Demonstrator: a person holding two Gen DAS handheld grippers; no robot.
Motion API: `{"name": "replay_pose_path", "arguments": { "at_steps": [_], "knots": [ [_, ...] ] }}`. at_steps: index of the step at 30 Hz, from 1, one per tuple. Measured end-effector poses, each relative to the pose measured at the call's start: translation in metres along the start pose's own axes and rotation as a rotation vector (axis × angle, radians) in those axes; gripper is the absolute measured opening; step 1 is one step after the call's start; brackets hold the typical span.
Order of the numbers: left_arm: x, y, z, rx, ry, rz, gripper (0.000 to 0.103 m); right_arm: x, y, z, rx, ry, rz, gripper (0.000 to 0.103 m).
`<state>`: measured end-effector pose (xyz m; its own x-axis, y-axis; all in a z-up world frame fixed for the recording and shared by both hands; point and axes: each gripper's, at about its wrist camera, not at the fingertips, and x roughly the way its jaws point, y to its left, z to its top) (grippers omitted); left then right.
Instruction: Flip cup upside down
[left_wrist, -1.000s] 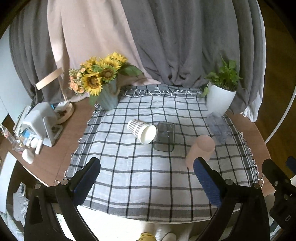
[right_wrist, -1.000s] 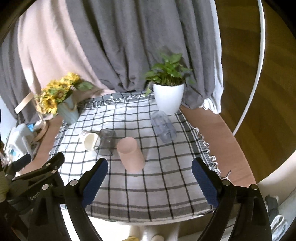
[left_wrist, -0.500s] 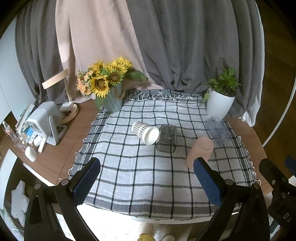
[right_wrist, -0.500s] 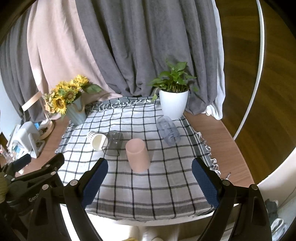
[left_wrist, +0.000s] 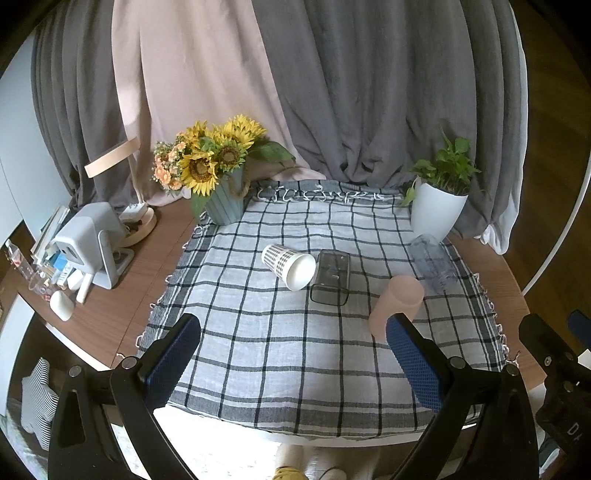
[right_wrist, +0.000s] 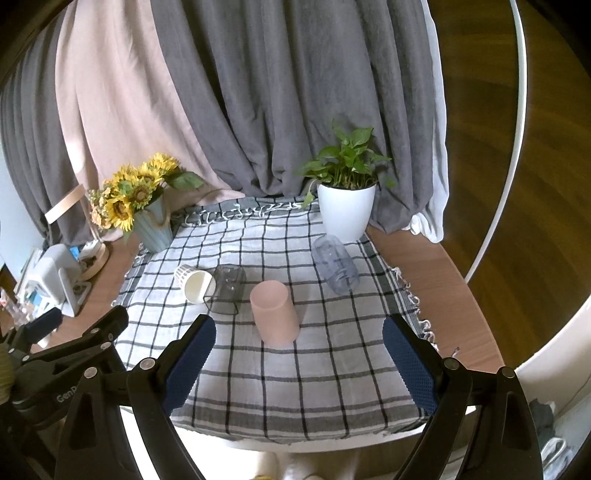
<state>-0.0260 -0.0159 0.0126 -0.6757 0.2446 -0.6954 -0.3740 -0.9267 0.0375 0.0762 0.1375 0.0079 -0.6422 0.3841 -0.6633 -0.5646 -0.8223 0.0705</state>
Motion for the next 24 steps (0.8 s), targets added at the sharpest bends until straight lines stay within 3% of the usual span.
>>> {"name": "replay_pose_path", "arguments": {
  "at_steps": [24],
  "knots": [
    [-0.0022,0.0013,-0.0046,-0.007,0.003,0.015,0.102,-0.0011,-0.0018,-0.0007,-0.001,0.005,0.005,0.092]
  ]
}}
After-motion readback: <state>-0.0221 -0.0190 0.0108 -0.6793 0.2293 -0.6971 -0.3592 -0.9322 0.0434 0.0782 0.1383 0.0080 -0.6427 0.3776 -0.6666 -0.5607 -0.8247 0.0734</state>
